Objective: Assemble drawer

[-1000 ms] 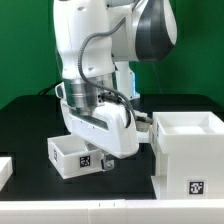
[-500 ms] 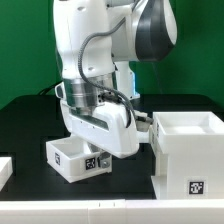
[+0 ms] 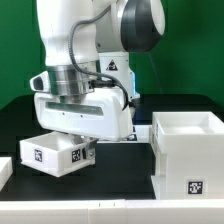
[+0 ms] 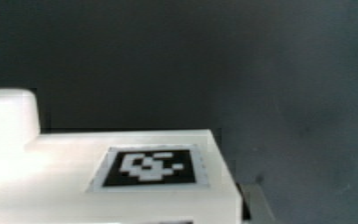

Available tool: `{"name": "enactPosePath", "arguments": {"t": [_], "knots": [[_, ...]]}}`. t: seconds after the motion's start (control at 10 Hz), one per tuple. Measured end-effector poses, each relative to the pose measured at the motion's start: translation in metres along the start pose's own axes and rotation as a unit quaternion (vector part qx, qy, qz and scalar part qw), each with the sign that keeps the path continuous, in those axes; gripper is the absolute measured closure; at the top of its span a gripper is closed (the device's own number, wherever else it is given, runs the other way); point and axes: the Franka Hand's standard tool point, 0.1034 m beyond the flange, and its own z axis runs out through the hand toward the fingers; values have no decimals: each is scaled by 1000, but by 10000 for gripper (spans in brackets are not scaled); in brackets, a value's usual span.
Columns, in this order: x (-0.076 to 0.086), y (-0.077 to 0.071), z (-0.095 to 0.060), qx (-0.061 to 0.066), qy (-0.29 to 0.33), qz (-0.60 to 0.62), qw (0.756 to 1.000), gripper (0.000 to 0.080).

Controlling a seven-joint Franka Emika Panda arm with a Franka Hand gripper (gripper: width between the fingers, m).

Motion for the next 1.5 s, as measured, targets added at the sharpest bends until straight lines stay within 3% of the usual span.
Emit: {"name": "enactPosePath", "arguments": {"t": [0.4,0.5,0.6,0.7,0.8,1.1,1.2,1.4,1.5], "knots": [[-1,-3,-1,-1,-1,-150,989,761],[-5,-19,-8,-4,2,-228,974,761],[-6,-24,-11,-1,5,-338,941,761],[-3,-16,-11,1,8,-400,917,761],[-3,-5,-8,-7,27,-390,920,761],[-5,0,-6,-17,21,-489,872,761],[1,6,-7,-29,37,-596,801,761],[0,6,-7,-36,30,-731,681,761],[-2,12,-1,-33,14,-769,639,761]]}}
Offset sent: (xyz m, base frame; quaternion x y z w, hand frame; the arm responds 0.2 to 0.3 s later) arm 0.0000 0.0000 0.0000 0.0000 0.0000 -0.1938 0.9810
